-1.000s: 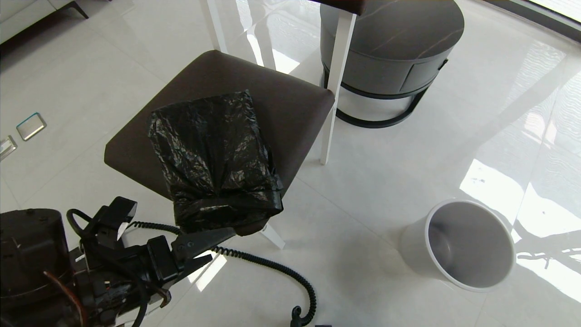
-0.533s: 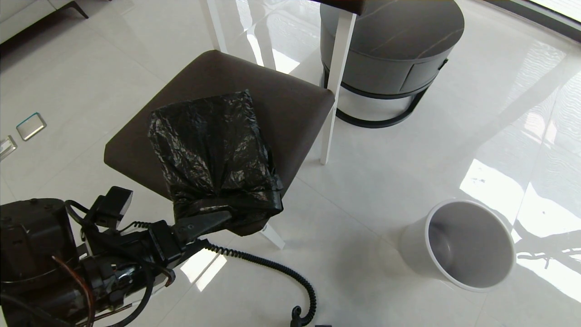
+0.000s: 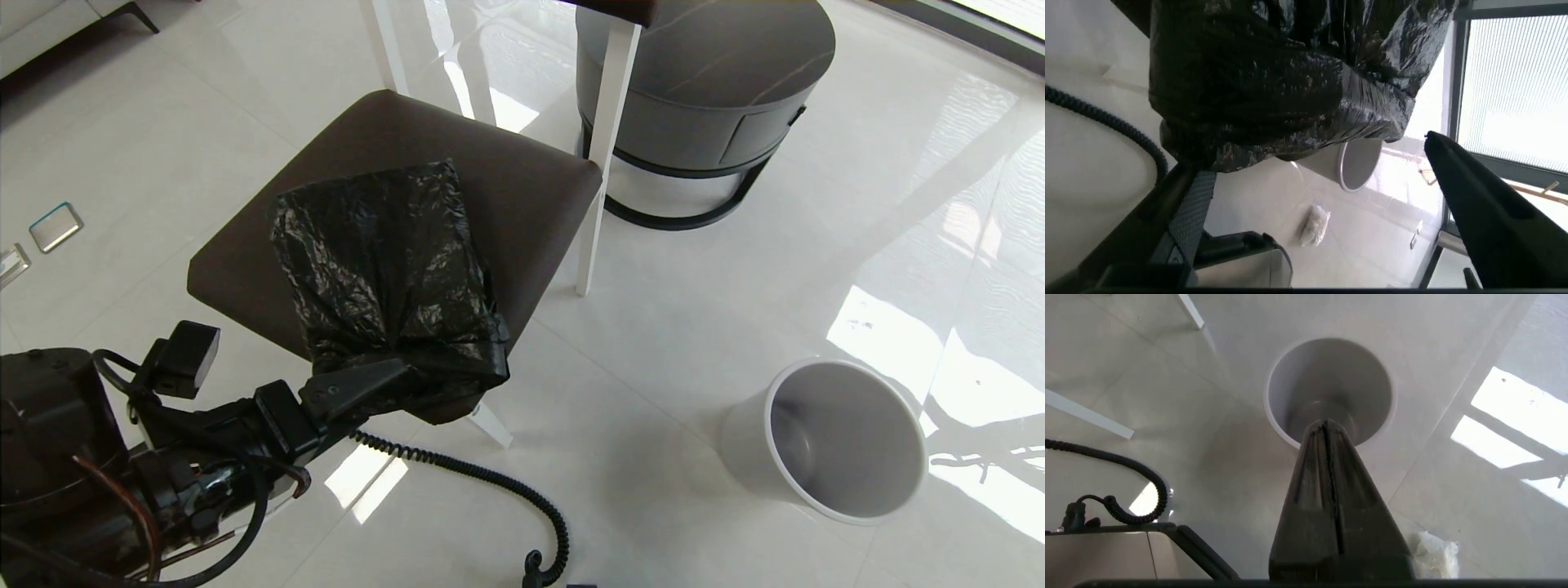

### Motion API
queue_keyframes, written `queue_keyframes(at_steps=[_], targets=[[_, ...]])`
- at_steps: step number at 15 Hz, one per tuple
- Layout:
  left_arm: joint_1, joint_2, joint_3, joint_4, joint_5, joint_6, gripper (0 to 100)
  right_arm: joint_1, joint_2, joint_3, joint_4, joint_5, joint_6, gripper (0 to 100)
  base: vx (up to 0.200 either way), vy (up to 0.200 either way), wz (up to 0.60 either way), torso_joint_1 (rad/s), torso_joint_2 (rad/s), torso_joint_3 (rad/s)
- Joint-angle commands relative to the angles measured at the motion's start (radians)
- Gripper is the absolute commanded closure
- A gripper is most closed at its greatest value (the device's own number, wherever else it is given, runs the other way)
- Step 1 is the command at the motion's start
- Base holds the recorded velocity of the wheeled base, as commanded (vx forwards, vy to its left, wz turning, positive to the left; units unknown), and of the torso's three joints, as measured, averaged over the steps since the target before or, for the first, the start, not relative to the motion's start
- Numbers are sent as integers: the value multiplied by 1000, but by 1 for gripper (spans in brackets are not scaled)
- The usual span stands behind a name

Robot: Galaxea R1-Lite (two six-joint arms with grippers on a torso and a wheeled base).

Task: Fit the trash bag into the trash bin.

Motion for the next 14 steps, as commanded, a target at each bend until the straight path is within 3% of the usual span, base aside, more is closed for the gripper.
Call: queue_keyframes(at_steps=[1,7,12,13,14], targets=[[0,-17,0,0,0,-1,0,0,1,0,0,0,0,100,0,0,0,0,0,0],[0,-49,-16,3,2,-1,0,0,1,0,0,0,0,100,0,0,0,0,0,0],[0,3,-16,-10,75,1,0,0,1,0,0,0,0,100,0,0,0,0,0,0],[0,8,-14,-28,95,1,100,0,1,0,0,0,0,100,0,0,0,0,0,0],[0,21,-14,-56,123,1,100,0,1,0,0,0,0,100,0,0,0,0,0,0]])
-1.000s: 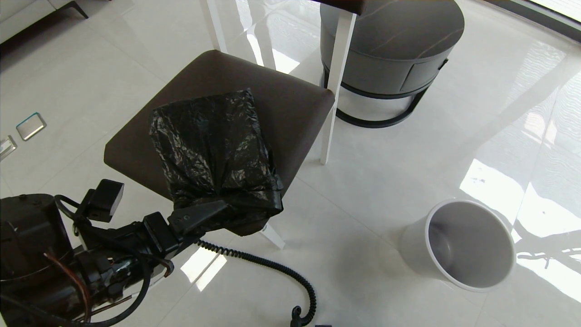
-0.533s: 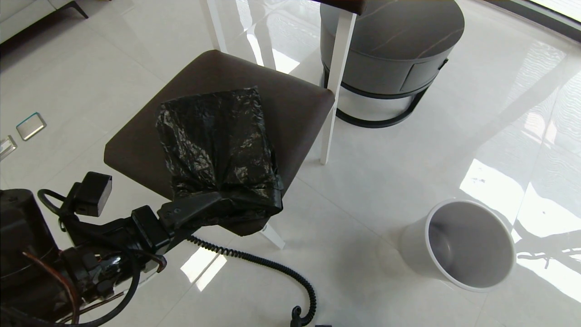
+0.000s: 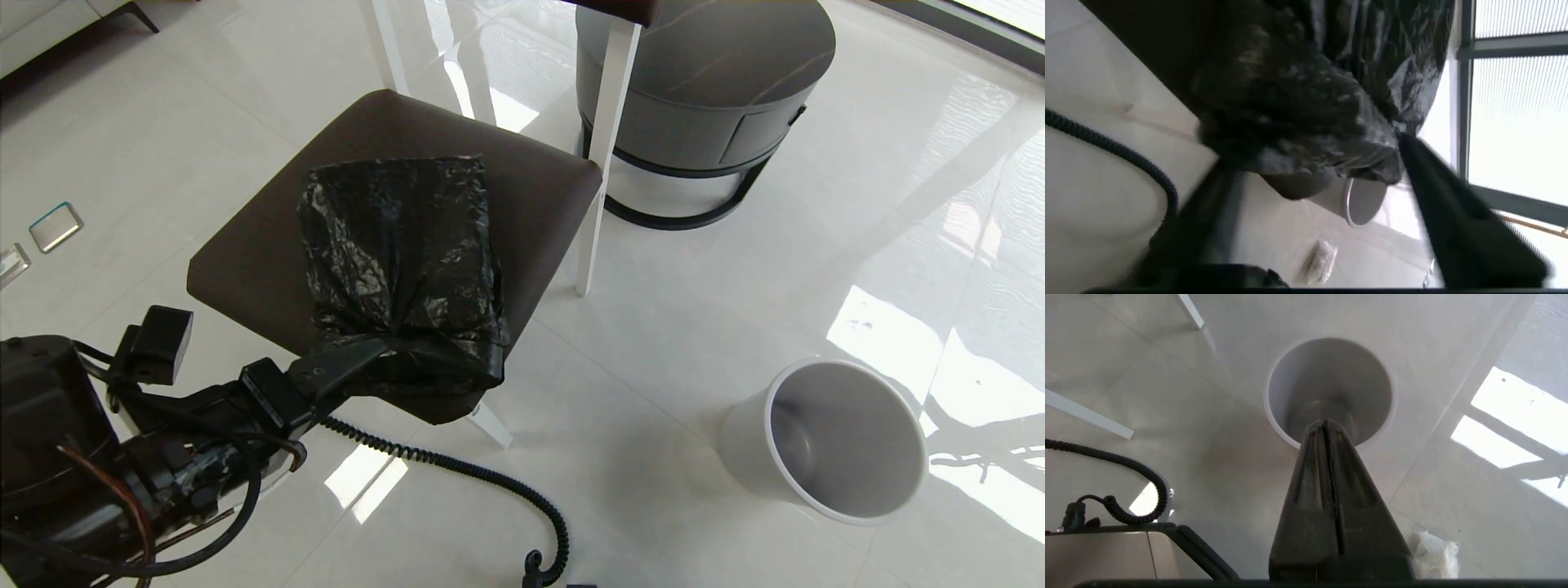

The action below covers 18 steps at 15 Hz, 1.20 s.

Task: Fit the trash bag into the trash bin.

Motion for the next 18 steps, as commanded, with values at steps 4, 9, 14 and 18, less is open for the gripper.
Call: queue_keyframes(at_steps=[4,9,14,18], targets=[[-2,37,12,-51,32,12,100,0,1,0,0,0,0,100,0,0,0,0,0,0],[-58,-64,-11,-45,30,70,100,0,1,0,0,0,0,100,0,0,0,0,0,0],[-180,-213,-11,85,32,314,100,0,1,0,0,0,0,100,0,0,0,0,0,0],[-264,-373,-57,257,32,455,100,0,1,0,0,0,0,100,0,0,0,0,0,0]])
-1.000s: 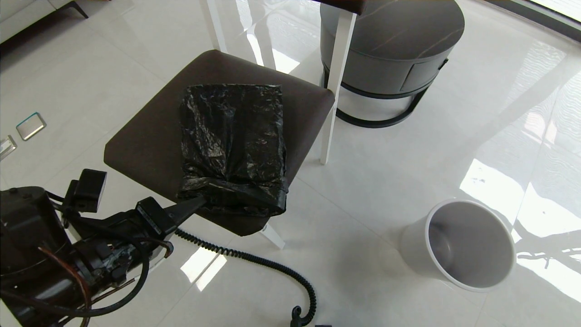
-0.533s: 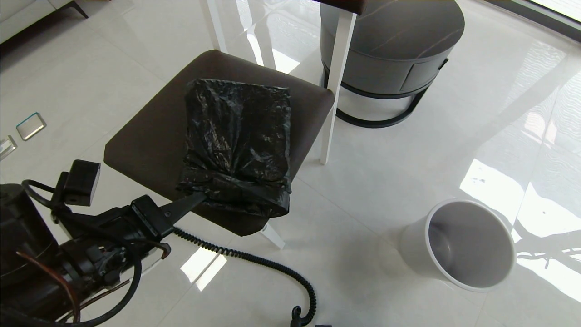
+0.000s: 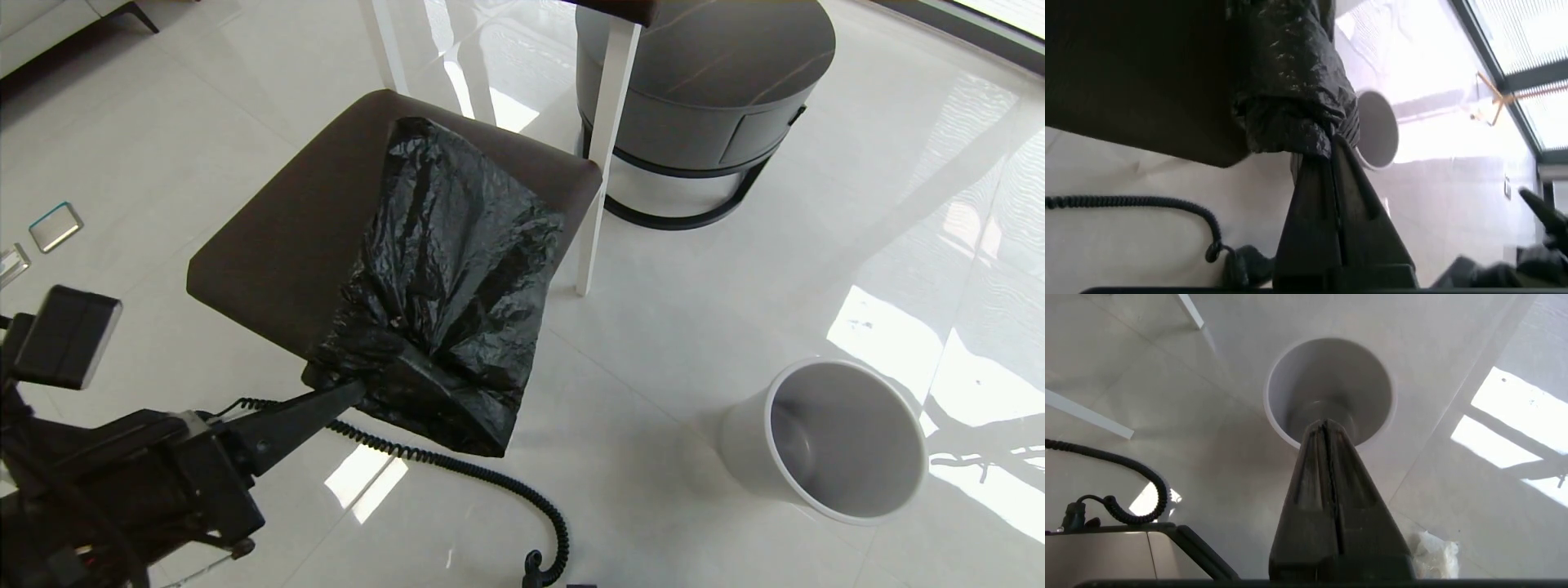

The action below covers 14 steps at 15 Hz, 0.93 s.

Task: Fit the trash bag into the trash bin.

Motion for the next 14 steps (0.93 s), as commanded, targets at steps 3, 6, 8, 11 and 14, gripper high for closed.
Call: queue_keyframes(at_steps=[3,6,8,11,14], targets=[[-154,-224,-166,292,-2,91,100,0,1,0,0,0,-1,100,0,0,0,0,0,0],[-214,-243,-217,376,-5,106,100,0,1,0,0,0,-3,100,0,0,0,0,0,0],[-234,-226,-214,378,-10,122,100,0,1,0,0,0,-3,100,0,0,0,0,0,0],[-327,-160,-212,378,-4,148,100,0,1,0,0,0,-3,100,0,0,0,0,0,0],[-386,-91,-223,372,-2,243,100,0,1,0,0,0,-3,100,0,0,-200,1,-1,1]])
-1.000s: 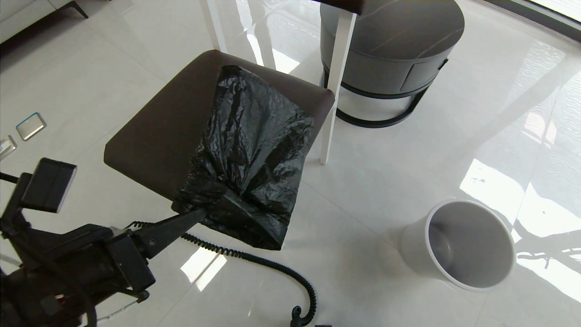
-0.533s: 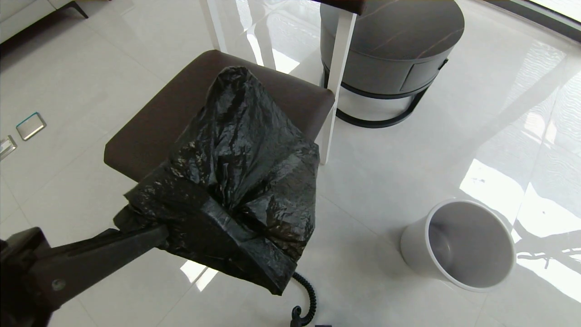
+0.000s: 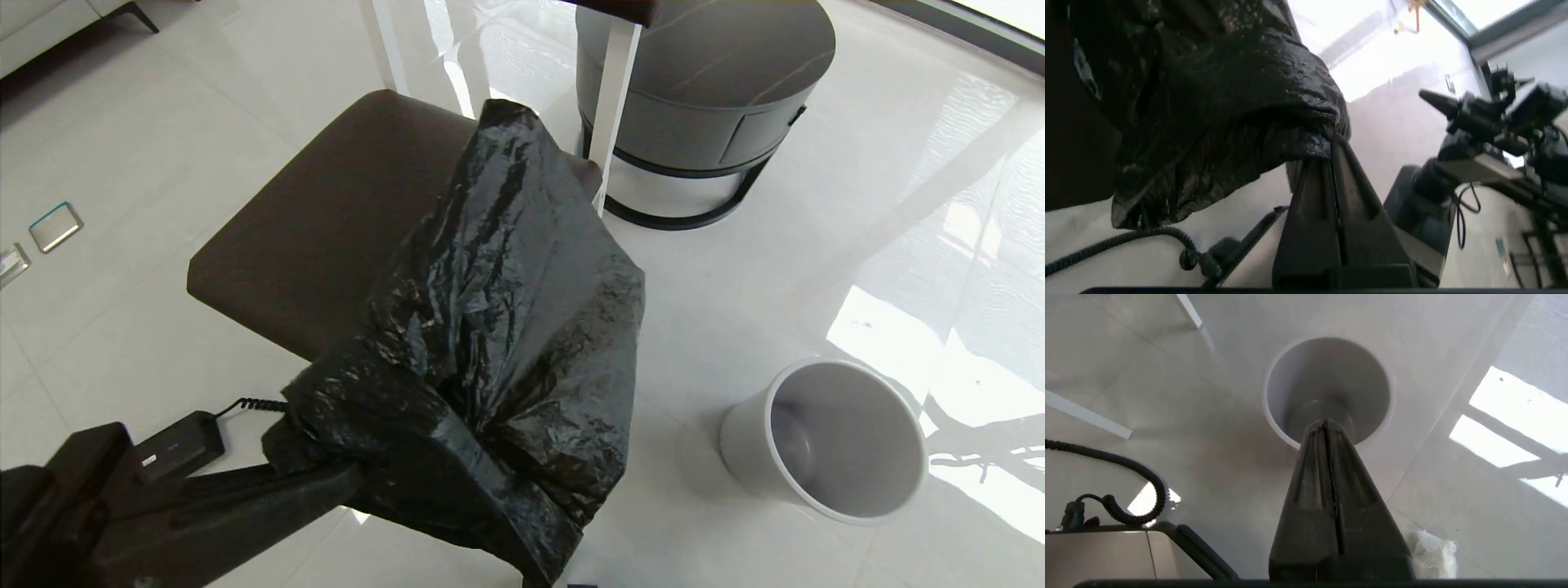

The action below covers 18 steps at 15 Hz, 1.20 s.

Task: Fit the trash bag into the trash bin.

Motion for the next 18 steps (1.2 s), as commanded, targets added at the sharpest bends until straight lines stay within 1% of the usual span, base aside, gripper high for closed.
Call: queue_keyframes(at_steps=[1,4,6,10,11,12,13,15,16,18], targets=[[-46,70,-16,-8,0,18,100,0,1,0,0,0,0,100,0,0,-600,2,7,2],[-98,97,-51,-8,0,18,100,0,1,0,0,0,0,100,0,0,-600,1,5,2],[-136,116,-55,-8,0,18,100,0,1,0,0,0,0,100,0,0,-600,2,2,2],[-168,165,-52,-8,-1,18,100,0,1,0,0,0,0,100,0,0,-600,-1,1,1],[-168,203,-59,-9,-1,18,100,0,1,0,0,0,0,100,0,0,-600,2,2,2],[-168,249,-69,-17,-1,15,100,0,1,0,0,0,0,100,0,0,0,0,0,0],[-162,321,-71,-63,-1,10,100,0,1,0,0,0,0,100,0,0,0,0,0,0],[-149,453,-85,-200,2,7,100,0,1,0,0,0,0,100,0,0,0,0,0,0],[-121,502,-101,-236,2,9,100,0,1,0,0,0,0,100,0,0,0,0,0,0],[-43,587,-174,-241,-7,7,100,0,1,0,0,0,0,100,0,0,0,0,0,0]])
